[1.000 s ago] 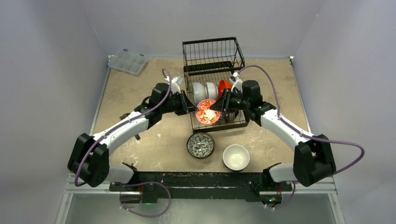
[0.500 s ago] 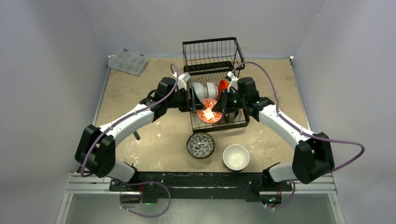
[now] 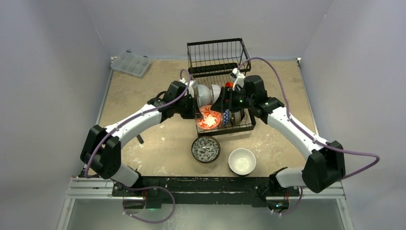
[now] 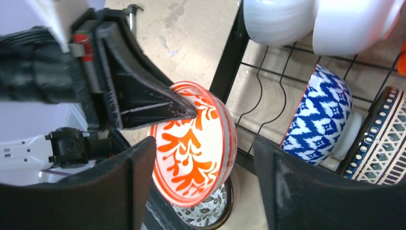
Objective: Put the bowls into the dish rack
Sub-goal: Place the bowl in the dish rack.
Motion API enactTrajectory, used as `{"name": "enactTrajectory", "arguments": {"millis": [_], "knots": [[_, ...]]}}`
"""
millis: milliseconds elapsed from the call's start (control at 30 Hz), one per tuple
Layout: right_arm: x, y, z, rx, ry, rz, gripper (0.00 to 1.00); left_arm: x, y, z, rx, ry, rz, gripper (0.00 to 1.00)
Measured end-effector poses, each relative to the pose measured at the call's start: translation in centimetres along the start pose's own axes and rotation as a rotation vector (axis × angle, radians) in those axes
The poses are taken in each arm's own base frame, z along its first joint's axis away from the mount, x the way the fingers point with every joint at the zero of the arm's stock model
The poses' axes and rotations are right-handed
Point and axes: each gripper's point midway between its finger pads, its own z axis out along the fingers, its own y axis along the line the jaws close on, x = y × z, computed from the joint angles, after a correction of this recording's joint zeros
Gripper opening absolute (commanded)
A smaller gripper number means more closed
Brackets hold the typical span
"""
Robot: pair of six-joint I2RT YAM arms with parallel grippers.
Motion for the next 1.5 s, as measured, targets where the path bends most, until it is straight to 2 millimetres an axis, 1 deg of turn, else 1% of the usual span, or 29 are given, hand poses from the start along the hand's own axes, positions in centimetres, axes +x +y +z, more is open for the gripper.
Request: {"name": "enactTrajectory", "arguments": {"millis": [67, 100, 200, 300, 367, 433, 567, 633, 733, 800, 900, 1067, 1133, 1167, 1267, 1367, 1433, 1467, 1500], "knots": [[-0.5, 0.7, -0.6, -0.025, -0.019, -0.007, 0.97, 0.2, 0.6, -0.1, -0.019, 0.008, -0.011, 0.00], [-0.8, 1.1, -0.9, -0.036, -0.032, -0.007, 0.98, 0.1, 0.8, -0.1, -0.021, 0.008, -0.017, 0.00], [-1.4, 2.3, -1.7, -0.077, -0.071, -0.007, 0.99, -0.3, 1.3, -0.1, -0.008, -0.011, -0.036, 0.00], [-1.5, 3.1, -2.3, -0.111, -0.096, 0.007, 0.99, -0.6, 2.1, -0.4, 0.013, -0.034, -0.079, 0.00], [-1.3, 3.5, -2.4, -0.136, -0.098, 0.023, 0.99, -1.0, 2.5, -1.0, 0.040, -0.063, -0.117, 0.00], [-1.2, 3.9, -2.3, -0.165, -0.097, 0.041, 0.99, -1.6, 2.5, -1.7, 0.075, -0.098, -0.146, 0.00], [-0.4, 4.6, -2.0, -0.233, -0.083, 0.083, 0.99, -3.6, 1.5, -3.6, 0.171, -0.196, -0.171, 0.00], [-0.3, 5.1, -2.0, -0.272, -0.076, 0.099, 0.99, -4.3, 0.6, -4.5, 0.218, -0.232, -0.161, 0.00], [-0.8, 6.1, -2.0, -0.330, -0.084, 0.110, 0.99, -5.2, -1.2, -5.7, 0.297, -0.272, -0.135, 0.00], [-1.1, 6.7, -2.1, -0.368, -0.090, 0.118, 0.99, -5.6, -2.1, -6.2, 0.338, -0.287, -0.124, 0.00], [-1.2, 7.4, -2.0, -0.420, -0.094, 0.134, 0.98, -5.8, -2.8, -6.6, 0.373, -0.296, -0.119, 0.00], [-1.3, 8.2, -1.7, -0.490, -0.086, 0.171, 0.95, -5.4, -2.8, -6.4, 0.389, -0.284, -0.129, 0.00], [-1.6, 8.5, -1.6, -0.506, -0.091, 0.178, 0.91, -5.2, -2.7, -6.3, 0.390, -0.279, -0.140, 0.00], [-1.6, 8.6, -1.5, -0.512, -0.089, 0.184, 0.88, -5.1, -2.7, -6.3, 0.391, -0.277, -0.144, 0.00], [-1.7, 8.7, -1.4, -0.520, -0.092, 0.204, 0.74, -5.2, -2.8, -6.4, 0.397, -0.284, -0.143, 0.00], [-1.7, 8.6, -1.4, -0.524, -0.091, 0.227, 0.48, -5.5, -2.8, -6.5, 0.397, -0.296, -0.134, 0.00], [-1.7, 8.5, -1.4, -0.519, -0.090, 0.248, 0.29, -5.7, -2.6, -6.6, 0.393, -0.309, -0.128, 0.00], [-1.8, 8.6, -1.4, -0.520, -0.092, 0.249, 0.20, -5.7, -2.6, -6.6, 0.392, -0.310, -0.128, 0.01], [-1.8, 8.6, -1.4, -0.521, -0.092, 0.249, 0.11, -5.8, -2.6, -6.7, 0.391, -0.312, -0.128, 0.05]]}}
